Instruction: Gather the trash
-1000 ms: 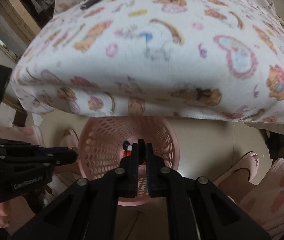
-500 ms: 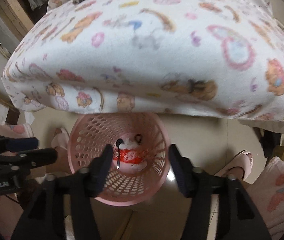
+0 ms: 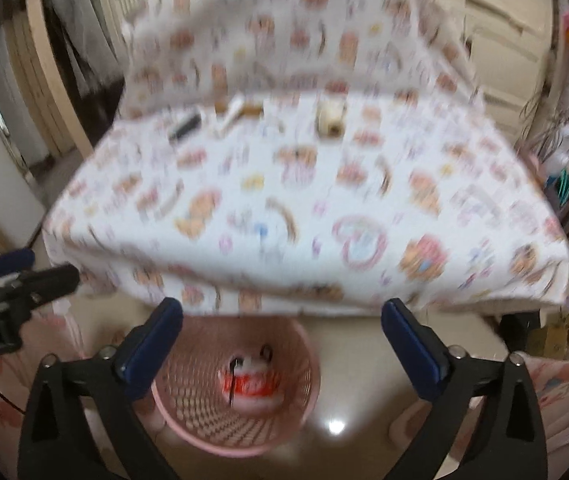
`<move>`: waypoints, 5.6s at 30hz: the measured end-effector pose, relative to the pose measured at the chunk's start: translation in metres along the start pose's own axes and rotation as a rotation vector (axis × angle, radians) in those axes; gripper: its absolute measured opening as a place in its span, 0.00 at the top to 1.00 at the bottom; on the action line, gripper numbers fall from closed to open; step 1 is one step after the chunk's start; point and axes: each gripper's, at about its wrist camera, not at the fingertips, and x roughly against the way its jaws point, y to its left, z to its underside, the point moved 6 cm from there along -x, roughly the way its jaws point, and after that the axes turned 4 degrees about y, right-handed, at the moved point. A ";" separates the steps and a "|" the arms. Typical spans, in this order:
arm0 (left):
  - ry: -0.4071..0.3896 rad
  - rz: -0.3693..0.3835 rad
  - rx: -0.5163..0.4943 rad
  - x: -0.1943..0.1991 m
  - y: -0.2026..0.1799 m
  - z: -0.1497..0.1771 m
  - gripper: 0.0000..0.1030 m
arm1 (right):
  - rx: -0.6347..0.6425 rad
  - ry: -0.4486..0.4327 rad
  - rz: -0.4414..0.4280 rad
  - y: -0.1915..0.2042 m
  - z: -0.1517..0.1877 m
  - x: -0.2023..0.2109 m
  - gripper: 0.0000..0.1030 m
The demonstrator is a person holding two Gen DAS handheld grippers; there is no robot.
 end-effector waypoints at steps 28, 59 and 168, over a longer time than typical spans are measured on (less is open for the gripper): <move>-0.115 0.032 -0.005 0.044 0.006 -0.125 0.04 | 0.106 -0.333 -0.010 -0.024 -0.150 0.098 0.00; 0.103 0.136 -0.059 -0.099 -0.011 -0.153 0.34 | 0.160 -0.025 -0.044 -0.031 -0.122 -0.032 0.35; 0.105 0.178 0.054 0.025 -0.019 -0.046 0.91 | -0.036 -0.065 -0.261 0.020 -0.042 0.096 0.79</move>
